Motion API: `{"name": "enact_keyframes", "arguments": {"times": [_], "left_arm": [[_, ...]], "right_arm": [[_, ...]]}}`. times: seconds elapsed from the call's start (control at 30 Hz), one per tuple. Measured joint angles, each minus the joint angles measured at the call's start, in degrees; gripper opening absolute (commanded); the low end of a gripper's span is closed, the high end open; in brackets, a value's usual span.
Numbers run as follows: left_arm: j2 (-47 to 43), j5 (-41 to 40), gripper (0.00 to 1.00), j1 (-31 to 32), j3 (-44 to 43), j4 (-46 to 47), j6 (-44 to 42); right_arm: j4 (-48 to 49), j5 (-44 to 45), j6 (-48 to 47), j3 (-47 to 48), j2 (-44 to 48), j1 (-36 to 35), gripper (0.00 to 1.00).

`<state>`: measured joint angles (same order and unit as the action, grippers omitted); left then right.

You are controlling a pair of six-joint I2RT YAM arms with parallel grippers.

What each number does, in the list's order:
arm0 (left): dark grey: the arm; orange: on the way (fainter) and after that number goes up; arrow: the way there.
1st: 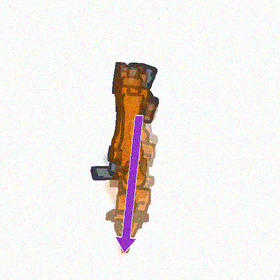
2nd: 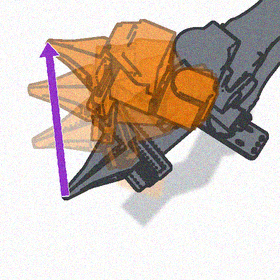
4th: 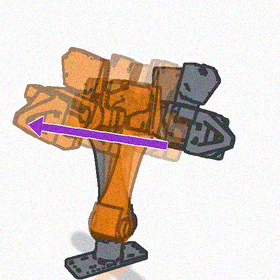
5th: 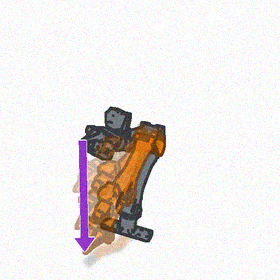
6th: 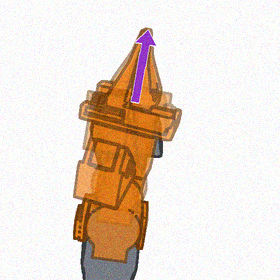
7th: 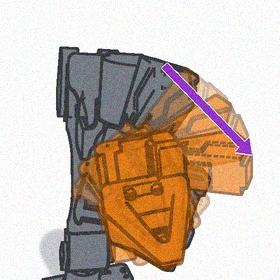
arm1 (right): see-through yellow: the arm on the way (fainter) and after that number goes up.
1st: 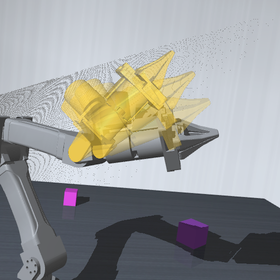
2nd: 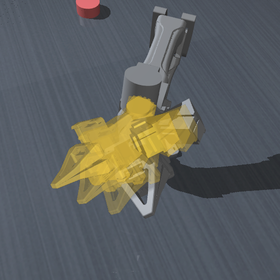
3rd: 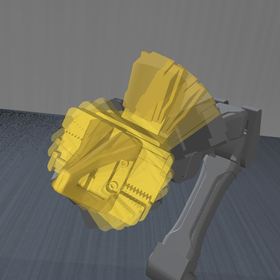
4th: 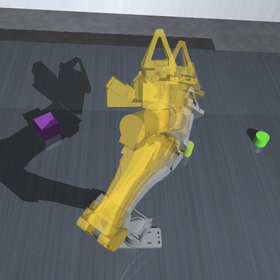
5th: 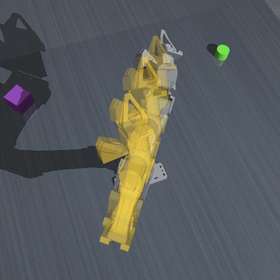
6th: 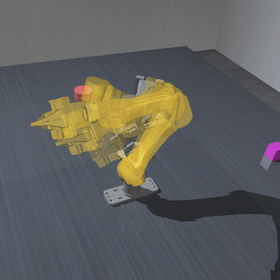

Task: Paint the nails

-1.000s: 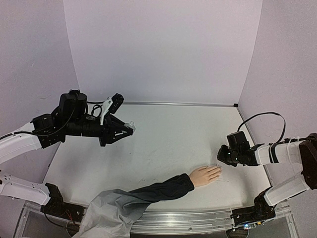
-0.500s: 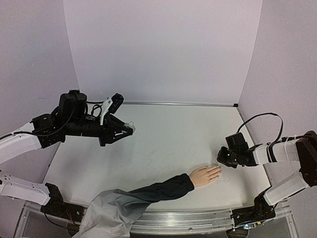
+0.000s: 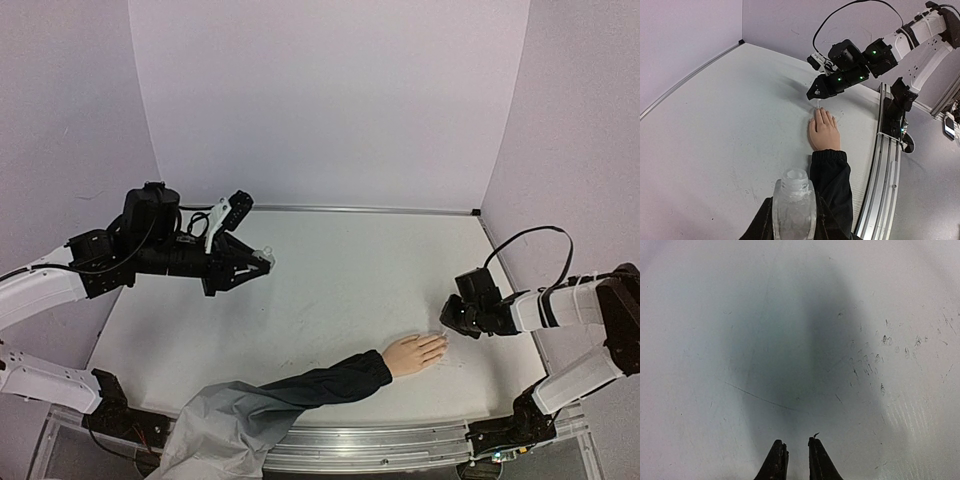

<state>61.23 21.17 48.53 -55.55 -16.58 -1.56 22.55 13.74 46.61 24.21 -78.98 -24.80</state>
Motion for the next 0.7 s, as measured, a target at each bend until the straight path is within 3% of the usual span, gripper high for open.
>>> {"name": "enact_keyframes", "arguments": {"times": [0.33,0.7], "left_arm": [[0.42,-0.44,0.00,0.00,0.00,0.00,-0.15],[-0.66,-0.39,0.00,0.00,0.00,0.00,0.04]], "right_arm": [[0.00,1.44,0.96,-0.31,0.96,0.00,0.00],[-0.09,-2.80,-0.74,-1.49,3.72,0.00,0.00]]}}
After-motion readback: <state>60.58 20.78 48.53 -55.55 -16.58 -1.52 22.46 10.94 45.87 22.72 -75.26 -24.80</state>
